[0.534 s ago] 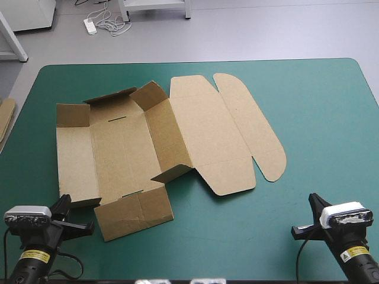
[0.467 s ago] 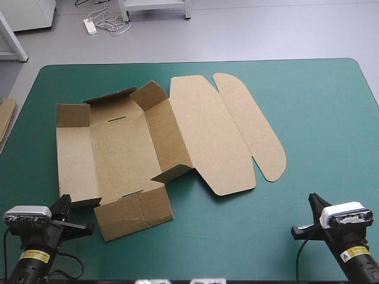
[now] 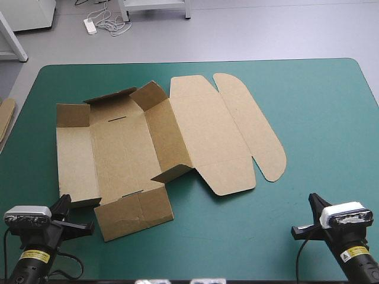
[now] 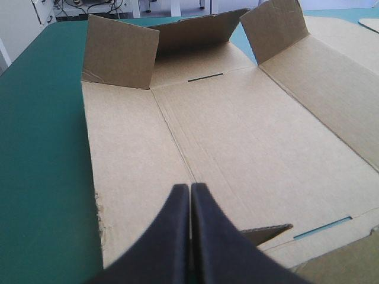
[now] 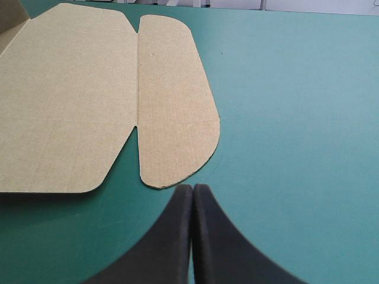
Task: Fold the box
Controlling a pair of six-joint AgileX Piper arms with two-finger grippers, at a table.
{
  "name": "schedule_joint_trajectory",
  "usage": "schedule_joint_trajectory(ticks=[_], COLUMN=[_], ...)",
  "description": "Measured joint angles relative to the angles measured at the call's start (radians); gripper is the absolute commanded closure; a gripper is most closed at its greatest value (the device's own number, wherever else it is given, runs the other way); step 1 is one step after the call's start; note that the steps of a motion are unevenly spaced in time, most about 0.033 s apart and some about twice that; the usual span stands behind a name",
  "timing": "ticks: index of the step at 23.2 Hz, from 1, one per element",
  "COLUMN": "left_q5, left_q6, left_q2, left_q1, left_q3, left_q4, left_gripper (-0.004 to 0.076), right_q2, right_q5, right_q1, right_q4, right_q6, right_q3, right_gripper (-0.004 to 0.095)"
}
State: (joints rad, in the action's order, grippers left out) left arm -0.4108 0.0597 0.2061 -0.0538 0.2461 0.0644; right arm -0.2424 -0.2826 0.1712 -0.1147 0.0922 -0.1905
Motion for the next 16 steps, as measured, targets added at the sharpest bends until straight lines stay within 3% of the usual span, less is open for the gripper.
schedule_joint_trajectory(ticks=[8,12,14,16], left_q5=[0.0,-0.024,-0.047,-0.087], left_q6=[0.0,0.0,-0.001,-0.001], left_q2=[0.0,0.0,0.0,0.002], left_q1=[0.0,0.0,0.0,0.0], left_q3=[0.0,0.001,0.017,0.081], left_q4=[0.0,0.004,0.003,0.003], left_gripper=[0.0724,0.0563,0.0437,0.0389], right_q2=[0.0,0.0,0.0,0.0], right_q5=[0.0,0.0,0.0,0.0], right_q1=[0.0,0.0,0.0,0.0], right_q4=[0.0,0.0,0.0,0.0], right_q6=[0.0,0.0,0.0,0.0], right_q3=[0.0,0.0,0.0,0.0], right_gripper=[0.0927,0.0927,0.0927,0.0927])
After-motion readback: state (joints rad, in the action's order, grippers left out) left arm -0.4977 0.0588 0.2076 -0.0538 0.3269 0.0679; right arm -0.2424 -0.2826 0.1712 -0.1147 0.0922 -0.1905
